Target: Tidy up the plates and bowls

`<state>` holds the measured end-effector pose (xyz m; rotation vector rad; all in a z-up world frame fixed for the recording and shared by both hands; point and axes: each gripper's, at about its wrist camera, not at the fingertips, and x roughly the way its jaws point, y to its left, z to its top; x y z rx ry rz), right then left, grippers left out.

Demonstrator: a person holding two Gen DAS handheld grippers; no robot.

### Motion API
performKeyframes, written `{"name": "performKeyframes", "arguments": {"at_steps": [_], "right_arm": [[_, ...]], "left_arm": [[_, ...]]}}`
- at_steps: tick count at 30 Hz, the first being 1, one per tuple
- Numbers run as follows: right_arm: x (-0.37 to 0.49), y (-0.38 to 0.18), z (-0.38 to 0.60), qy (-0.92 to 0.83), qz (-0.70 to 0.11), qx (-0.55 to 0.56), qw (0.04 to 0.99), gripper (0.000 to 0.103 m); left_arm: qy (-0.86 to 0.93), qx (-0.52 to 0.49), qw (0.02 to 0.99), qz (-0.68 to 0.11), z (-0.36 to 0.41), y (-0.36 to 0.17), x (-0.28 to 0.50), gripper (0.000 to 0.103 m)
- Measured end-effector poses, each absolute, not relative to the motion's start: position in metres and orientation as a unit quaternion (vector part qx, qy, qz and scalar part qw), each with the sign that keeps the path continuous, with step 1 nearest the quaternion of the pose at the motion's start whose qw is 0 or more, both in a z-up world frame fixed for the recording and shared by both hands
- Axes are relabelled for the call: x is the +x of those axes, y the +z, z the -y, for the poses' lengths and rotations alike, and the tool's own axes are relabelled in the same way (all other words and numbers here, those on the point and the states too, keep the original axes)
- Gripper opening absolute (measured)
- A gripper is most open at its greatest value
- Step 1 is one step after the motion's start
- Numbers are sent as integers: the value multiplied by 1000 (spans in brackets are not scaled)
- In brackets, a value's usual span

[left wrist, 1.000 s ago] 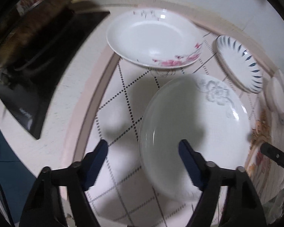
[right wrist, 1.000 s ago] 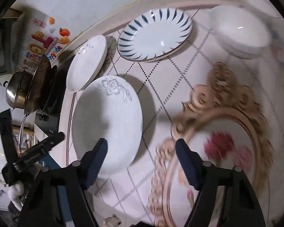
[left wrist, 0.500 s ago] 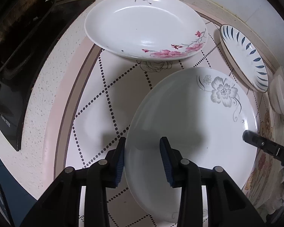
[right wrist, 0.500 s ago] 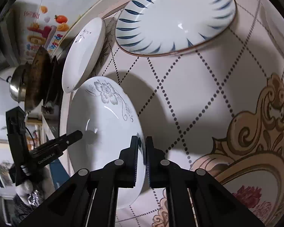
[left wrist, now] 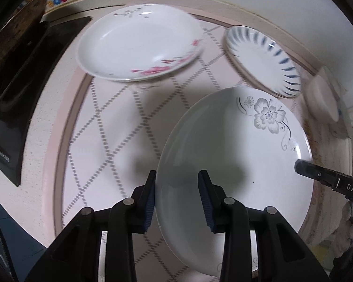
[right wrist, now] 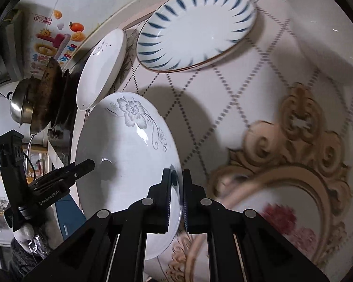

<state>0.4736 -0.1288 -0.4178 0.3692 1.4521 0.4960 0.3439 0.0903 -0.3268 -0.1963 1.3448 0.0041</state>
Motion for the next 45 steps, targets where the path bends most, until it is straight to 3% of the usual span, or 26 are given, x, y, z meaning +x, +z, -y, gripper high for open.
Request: {"name": "performKeyframes", "arguments": {"at_steps": [17,35,39,41,43,45], "right_arm": [[408,-410,253,148,-649,198,720,11],[396,-421,287,110,-647,210,725,12],[404,-423,287,108,-665,236,700,15],[404,-414,296,101,-669,251,692,20],[404,-395,304,95,-656,260,702,33],[408,-369,307,95,-639,257,719,57]], "left_arm": [[-74,-42,765,-639,-8,-341,343,32],[-89,24,760,-644,28,-358,345,32],[-75,31,774,-627,19,-335,345,32],[-61,15,788,-612,2,-312,349,33],[-39,-16,803,-594,-25,-285,357,38],[-13,-49,817,-575,-55,-263,369,49]]}}
